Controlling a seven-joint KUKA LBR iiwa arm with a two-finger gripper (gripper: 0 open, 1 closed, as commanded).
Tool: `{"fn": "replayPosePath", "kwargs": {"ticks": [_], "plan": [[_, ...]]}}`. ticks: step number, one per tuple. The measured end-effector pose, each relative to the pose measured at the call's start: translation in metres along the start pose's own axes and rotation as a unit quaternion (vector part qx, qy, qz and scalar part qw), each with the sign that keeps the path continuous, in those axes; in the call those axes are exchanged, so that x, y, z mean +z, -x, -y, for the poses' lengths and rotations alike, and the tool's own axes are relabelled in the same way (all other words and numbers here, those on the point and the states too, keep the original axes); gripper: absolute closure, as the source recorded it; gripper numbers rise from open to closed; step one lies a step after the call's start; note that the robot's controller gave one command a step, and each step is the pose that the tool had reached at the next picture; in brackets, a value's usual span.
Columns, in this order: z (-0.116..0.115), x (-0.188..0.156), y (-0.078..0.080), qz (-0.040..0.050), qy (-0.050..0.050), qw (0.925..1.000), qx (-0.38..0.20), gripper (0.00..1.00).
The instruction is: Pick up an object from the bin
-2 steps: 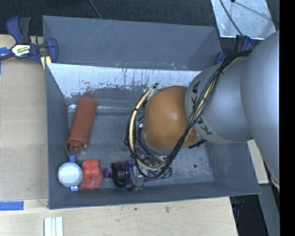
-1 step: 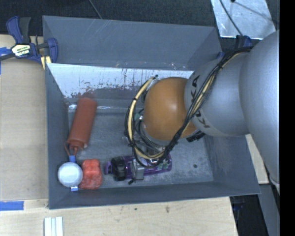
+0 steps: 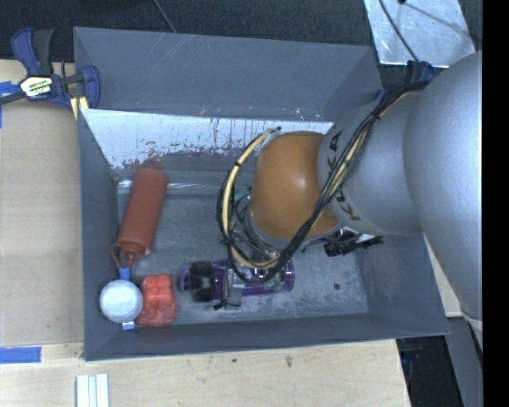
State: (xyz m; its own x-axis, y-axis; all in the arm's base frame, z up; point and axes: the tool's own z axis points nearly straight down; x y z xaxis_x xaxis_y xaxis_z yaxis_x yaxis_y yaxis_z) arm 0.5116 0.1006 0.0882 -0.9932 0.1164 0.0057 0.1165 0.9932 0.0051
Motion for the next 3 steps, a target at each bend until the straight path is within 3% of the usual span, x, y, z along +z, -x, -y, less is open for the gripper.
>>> {"fn": "replayPosePath", "kwargs": {"ticks": [1,2,3], "plan": [[-0.014,0.006,-0.006,0.0026,-0.005,0.9918,-0.128,0.00],[-0.024,0.017,-0.006,0.0049,-0.002,0.9916,-0.129,0.00],[-0.020,0.018,-0.006,0.0038,-0.003,0.9848,-0.174,1.00]]}}
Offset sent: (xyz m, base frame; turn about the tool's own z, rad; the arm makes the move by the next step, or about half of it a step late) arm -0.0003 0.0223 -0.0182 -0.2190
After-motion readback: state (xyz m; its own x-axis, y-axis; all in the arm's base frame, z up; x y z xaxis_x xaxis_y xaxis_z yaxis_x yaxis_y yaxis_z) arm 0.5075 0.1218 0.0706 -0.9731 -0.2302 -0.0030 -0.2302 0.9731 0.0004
